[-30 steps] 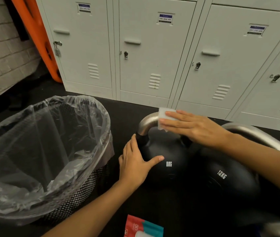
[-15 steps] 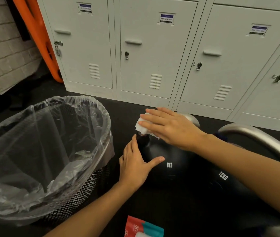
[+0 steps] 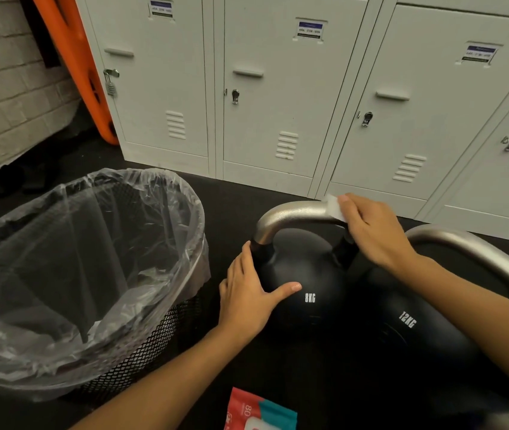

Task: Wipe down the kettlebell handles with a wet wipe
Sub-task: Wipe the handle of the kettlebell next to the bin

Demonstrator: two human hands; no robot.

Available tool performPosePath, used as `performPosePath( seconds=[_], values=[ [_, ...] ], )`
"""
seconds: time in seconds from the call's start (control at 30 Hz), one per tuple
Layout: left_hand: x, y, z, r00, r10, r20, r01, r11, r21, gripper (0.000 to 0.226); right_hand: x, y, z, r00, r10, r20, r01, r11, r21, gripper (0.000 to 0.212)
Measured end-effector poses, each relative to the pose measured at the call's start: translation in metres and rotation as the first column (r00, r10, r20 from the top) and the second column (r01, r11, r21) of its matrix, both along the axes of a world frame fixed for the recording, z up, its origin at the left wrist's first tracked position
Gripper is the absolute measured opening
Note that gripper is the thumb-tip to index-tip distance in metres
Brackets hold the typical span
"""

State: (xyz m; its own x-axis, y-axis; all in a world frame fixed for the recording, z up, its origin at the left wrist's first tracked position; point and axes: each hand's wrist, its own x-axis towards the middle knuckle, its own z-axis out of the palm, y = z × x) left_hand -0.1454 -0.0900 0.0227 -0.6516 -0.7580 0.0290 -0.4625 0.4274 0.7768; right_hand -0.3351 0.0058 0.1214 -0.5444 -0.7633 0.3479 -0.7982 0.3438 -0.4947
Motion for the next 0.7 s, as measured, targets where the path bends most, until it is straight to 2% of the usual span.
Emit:
performPosePath(
  seconds=[0.1, 0.23, 0.33, 0.43, 0.5, 0.6, 0.7],
  values=[
    [0.000, 0.001, 0.000, 1.000, 0.005, -0.006, -0.005, 1.000, -0.004, 0.119, 0.023, -0.022, 0.007, 0.985, 0.008, -0.171, 0.000, 0.999, 0.045, 0.039],
    [-0.001, 0.000, 0.000, 1.000, 0.007, 0.005, -0.007, 1.000, 0.004, 0.120, 0.053, -0.052, 0.008, 0.895, 0.076, -0.439, 0.004, 0.984, 0.178, 0.039],
    [-0.001, 0.000, 0.001, 1.000, 0.002, 0.012, -0.002, 1.000, 0.002, 0.120, 0.061, -0.063, 0.019, 0.852, 0.174, -0.494, 0.012, 0.937, 0.350, 0.035],
    [-0.001, -0.001, 0.001, 1.000, 0.002, 0.009, -0.002, 1.000, 0.000, 0.119, 0.049, -0.062, 0.034, 0.922, 0.171, -0.348, 0.004, 0.892, 0.451, 0.025],
    [-0.001, -0.001, 0.001, 1.000, 0.004, 0.005, -0.004, 1.000, 0.001, 0.118, 0.036, -0.055, 0.040, 0.967, 0.123, -0.224, 0.002, 0.872, 0.489, 0.029],
    [0.000, -0.001, 0.000, 1.000, 0.000, -0.001, 0.000, 1.000, 0.011, 0.117, 0.017, -0.039, 0.037, 0.998, -0.036, 0.057, 0.010, 0.915, 0.404, 0.040],
    [0.000, -0.002, 0.000, 1.000, -0.004, -0.018, 0.005, 1.000, 0.021, 0.116, 0.006, -0.025, 0.029, 0.944, -0.157, 0.290, 0.068, 0.953, 0.295, 0.037]
  ],
)
